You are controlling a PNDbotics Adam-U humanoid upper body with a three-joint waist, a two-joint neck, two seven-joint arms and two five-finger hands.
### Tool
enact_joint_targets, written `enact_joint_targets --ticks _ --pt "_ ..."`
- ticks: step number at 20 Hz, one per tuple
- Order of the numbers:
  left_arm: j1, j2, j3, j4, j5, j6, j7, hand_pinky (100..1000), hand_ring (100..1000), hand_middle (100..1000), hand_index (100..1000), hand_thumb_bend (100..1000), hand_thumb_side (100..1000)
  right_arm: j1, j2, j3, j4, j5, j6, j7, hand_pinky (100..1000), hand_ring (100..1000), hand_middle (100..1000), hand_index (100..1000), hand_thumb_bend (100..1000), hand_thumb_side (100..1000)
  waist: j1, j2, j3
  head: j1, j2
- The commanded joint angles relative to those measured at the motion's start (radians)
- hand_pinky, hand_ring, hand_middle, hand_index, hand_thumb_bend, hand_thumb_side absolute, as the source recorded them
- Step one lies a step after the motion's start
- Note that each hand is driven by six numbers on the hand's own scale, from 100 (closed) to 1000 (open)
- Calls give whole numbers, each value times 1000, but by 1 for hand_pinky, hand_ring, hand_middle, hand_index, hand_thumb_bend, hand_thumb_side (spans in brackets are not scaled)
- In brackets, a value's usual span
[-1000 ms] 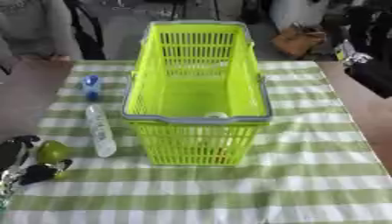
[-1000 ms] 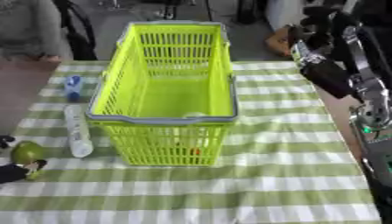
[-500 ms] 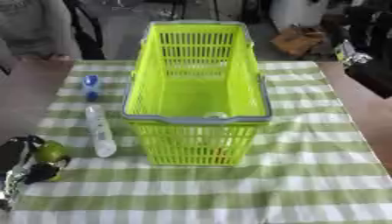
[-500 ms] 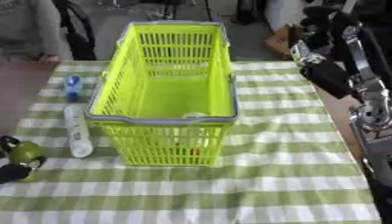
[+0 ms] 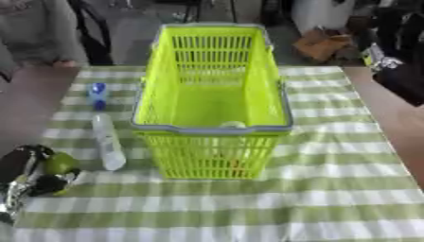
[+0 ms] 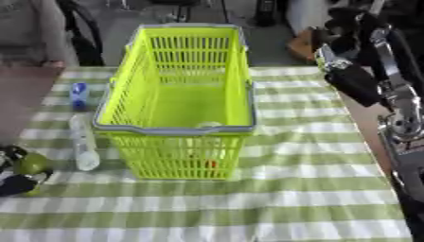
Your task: Pick up objects on the table and place them in the box.
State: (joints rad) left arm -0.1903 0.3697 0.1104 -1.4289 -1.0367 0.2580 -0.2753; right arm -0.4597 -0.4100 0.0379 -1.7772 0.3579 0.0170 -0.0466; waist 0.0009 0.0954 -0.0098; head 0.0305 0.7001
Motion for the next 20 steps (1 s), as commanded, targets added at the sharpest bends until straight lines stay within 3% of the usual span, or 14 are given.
enact_joint_targets --ticks 1,4,5,6,7,9,12,20 --pt "-7 24 3 -7 -26 -8 -28 375 698 652 793 610 421 -13 -14 -7 -8 -9 -1 0 614 566 712 859 299 604 0 -10 0 0 -8" --pt "-8 23 4 -9 -34 -3 -24 373 696 650 792 609 419 -13 -14 -6 -8 -9 -1 0 614 566 712 859 299 604 0 -10 1 0 -7" --pt "-9 23 6 -11 -34 1 -18 226 580 535 724 451 309 -12 -14 -6 -7 -9 -1 0 614 565 712 859 299 604 0 -10 1 0 -7" --pt "-9 23 9 -16 -34 12 1 226 580 535 724 451 309 -12 -14 -6 -7 -9 -1 1 614 565 712 859 299 604 0 -10 1 0 -7" --pt "-9 22 9 -18 -31 22 18 136 530 491 690 301 222 -12 -14 -6 -7 -9 -1 1 614 566 712 859 299 604 0 -10 1 0 -7" --pt "-9 26 10 -30 -25 43 67 100 509 471 670 182 167 -12 -14 -7 -7 -9 0 1 614 566 712 859 299 604 0 -10 1 0 -8" --pt "-14 26 9 -57 -3 57 104 100 497 458 657 131 162 -12 -14 -6 -6 -8 0 1 614 566 712 859 299 604 0 -11 1 -1 -8" --pt "-58 48 9 -181 68 65 99 100 504 443 664 100 197 -12 -14 -6 -4 -8 0 2 614 566 712 859 300 605 -2 -15 1 0 -7"
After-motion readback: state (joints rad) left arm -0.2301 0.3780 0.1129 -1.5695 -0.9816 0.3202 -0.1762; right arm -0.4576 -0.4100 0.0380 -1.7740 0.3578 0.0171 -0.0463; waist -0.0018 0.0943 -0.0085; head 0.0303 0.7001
